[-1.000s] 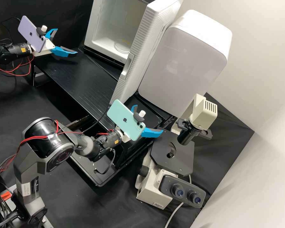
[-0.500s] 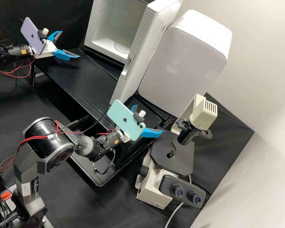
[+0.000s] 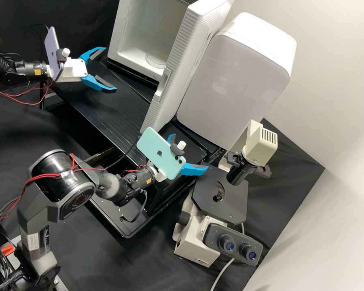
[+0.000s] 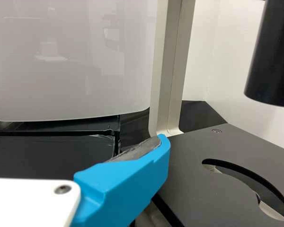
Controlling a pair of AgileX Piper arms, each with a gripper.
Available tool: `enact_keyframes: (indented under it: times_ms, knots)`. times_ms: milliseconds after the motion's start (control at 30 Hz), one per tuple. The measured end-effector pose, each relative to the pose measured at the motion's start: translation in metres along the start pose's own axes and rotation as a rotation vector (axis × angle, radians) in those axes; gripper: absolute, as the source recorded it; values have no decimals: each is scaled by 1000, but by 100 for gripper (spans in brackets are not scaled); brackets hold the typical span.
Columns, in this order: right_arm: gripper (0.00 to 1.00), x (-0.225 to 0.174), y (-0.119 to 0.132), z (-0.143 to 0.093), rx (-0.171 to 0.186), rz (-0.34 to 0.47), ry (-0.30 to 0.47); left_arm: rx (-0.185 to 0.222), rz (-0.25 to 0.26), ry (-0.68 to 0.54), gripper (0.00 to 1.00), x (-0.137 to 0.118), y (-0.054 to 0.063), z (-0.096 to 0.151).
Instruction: Take the petri dish out of the incubator
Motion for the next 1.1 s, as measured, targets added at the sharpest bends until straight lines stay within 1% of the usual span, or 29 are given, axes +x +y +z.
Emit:
enact_keyframes:
  times_ms: [67, 100, 133, 167, 200, 233, 333, 400, 433, 533, 567, 733, 800, 900, 1033, 1100]
  knots:
    - [100, 0, 0, 0, 0, 0, 0, 5, 20, -23, 100, 7, 6, 4]
    - [100, 0, 0, 0, 0, 0, 0, 3, 16, -35, 100, 9, 6, 7]
    - [100, 0, 0, 0, 0, 0, 0, -7, 20, -65, 100, 13, 9, 11]
    - [100, 0, 0, 0, 0, 0, 0, -14, 16, -92, 100, 15, 9, 14]
    - [100, 0, 0, 0, 0, 0, 0, -33, 10, -118, 100, 19, 9, 17]
    - [100, 0, 0, 0, 0, 0, 0, -61, -2, -134, 100, 22, 9, 18]
    - [100, 0, 0, 0, 0, 0, 0, -112, -55, -182, 100, 31, 4, 22]
    - [100, 0, 0, 0, 0, 0, 0, -163, -95, -175, 100, 37, -1, 21]
    - [100, 0, 0, 0, 0, 0, 0, -190, -124, -164, 100, 41, -5, 20]
    - [100, 0, 0, 0, 0, 0, 0, -232, -156, -146, 100, 49, -9, 17]
    - [100, 0, 0, 0, 0, 0, 0, -242, -160, -143, 100, 52, -9, 16]
    - [100, 0, 0, 0, 0, 0, 0, -243, -152, -116, 100, 69, -8, 7]
    - [100, 0, 0, 0, 0, 0, 0, -237, -156, -82, 100, 75, -9, 0]
    - [100, 0, 0, 0, 0, 0, 0, -242, -156, -14, 100, 82, -8, -12]
    - [100, 0, 0, 0, 0, 0, 0, -259, -142, 51, 100, 89, -7, -25]
    - [100, 0, 0, 0, 0, 0, 0, -277, -133, 66, 100, 91, -6, -28]
